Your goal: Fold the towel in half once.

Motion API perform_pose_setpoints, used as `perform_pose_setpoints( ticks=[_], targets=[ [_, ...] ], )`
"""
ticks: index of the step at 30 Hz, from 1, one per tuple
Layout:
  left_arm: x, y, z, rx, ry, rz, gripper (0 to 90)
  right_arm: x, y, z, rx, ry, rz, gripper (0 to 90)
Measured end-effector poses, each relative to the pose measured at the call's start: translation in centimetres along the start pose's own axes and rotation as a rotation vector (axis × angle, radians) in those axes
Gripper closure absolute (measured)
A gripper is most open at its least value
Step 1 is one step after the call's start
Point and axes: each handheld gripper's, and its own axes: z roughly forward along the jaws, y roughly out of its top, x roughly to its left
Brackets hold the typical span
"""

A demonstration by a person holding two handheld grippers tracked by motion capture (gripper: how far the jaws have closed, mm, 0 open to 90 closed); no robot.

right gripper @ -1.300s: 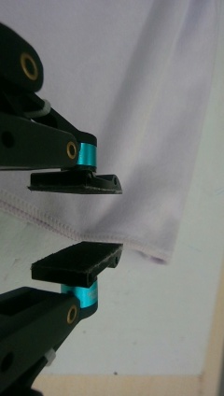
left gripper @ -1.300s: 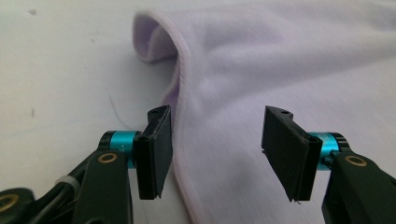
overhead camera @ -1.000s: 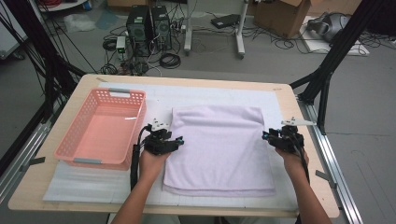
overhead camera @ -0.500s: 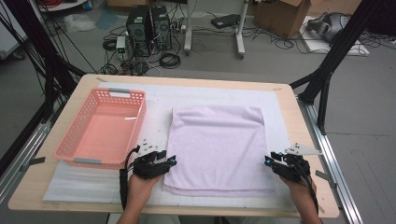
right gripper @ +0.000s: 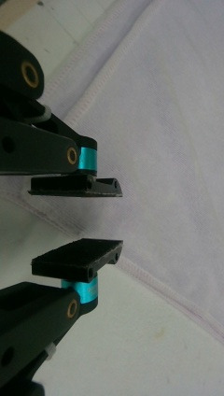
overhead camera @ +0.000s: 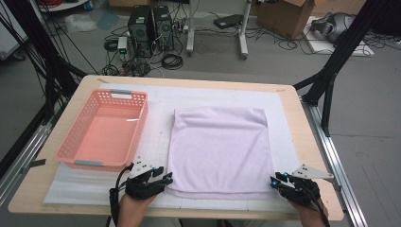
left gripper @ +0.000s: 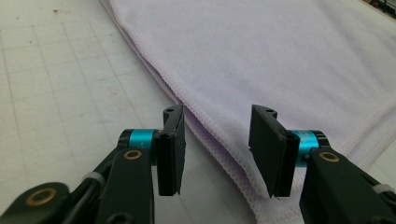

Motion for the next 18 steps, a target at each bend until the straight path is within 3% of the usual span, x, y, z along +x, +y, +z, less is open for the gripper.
perform_pose_setpoints(
  ticks=[8, 11, 14, 18],
  targets=[
    [-0.7, -0.5, 0.0, -0.01, -0.042, 0.035, 56.2, 0.6, -0.8, -0.8, -0.006, 0.025, -0.008, 67.7],
    [-1.0, -0.5, 0.3, 0.0, -0.031, 0.052, 60.2, 0.6, -1.1, -0.6, 0.005, 0.026, -0.007, 67.6],
    [-1.3, -0.5, 0.5, 0.013, -0.038, 0.073, 67.4, 0.5, -1.1, -0.5, 0.006, 0.028, -0.003, 71.3],
    [-1.8, -0.7, 0.8, 0.019, -0.009, 0.118, 81.6, 0.6, -1.2, -0.5, 0.01, 0.02, -0.028, 82.5]
  ],
)
